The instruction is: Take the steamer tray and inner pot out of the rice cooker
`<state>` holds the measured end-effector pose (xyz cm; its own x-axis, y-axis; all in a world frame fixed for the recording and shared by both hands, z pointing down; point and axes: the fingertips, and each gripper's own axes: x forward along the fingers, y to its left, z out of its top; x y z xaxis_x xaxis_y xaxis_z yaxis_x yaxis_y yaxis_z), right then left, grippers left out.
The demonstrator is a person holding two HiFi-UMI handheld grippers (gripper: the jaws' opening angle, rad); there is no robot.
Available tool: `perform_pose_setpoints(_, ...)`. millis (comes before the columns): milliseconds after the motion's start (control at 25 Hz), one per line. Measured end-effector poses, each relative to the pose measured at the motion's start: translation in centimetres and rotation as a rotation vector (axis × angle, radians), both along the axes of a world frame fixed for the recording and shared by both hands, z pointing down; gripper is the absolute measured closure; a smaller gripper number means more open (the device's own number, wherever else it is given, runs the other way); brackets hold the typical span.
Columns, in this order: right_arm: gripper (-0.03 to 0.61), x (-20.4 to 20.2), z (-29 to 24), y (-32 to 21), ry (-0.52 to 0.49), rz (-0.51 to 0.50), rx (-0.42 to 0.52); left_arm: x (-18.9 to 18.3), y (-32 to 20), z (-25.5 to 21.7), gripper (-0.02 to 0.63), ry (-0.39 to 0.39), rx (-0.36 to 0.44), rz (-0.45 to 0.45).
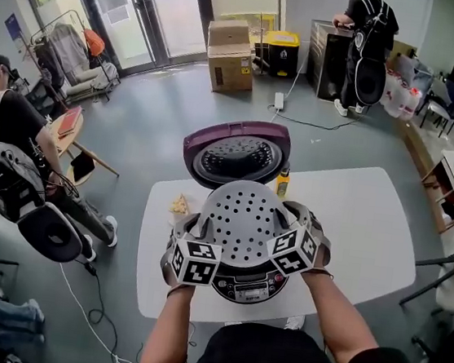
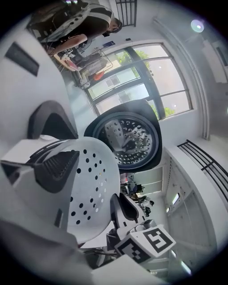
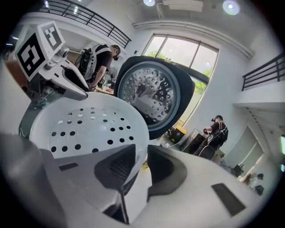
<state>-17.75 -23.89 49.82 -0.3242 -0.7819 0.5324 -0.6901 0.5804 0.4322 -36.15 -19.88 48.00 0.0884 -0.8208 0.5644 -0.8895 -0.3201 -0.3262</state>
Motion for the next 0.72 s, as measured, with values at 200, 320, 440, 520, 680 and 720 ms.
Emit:
perform_pose_setpoints(200, 0.495, 1.2, -1.6, 0.6, -0.009, 0.043, 0.031, 1.1, 0.0, -1.7, 0.525, 0.001, 0.030, 0.046)
perform_pose_setpoints(320, 0.495, 2.4, -1.8, 0.6, -0.013, 0.050, 0.039, 2.2, -0.2, -1.6, 0.526, -0.007, 0.025, 0.053)
perform_pose_setpoints(440, 0.495, 4.2, -1.6, 0.2, -0.018, 0.047, 0.042, 4.0, -0.5, -1.4, 0.526, -0.010, 0.023, 0.047)
perform_pose_setpoints(520, 0.497, 6.0, -1.4, -0.2, -0.020, 0.044, 0.044, 5.8, -0.8, -1.2, 0.526, -0.006, 0.023, 0.042)
perform_pose_setpoints(680, 0.497, 9.4, -1.2, -0.7, -0.023, 0.033, 0.044, 9.3, -1.2, -0.9, 0.528, 0.002, 0.023, 0.026)
perform_pose_setpoints(720, 0.497, 10.2, -1.3, -0.9, -0.022, 0.032, 0.044, 10.1, -1.4, -1.0, 0.529, 0.006, 0.024, 0.024)
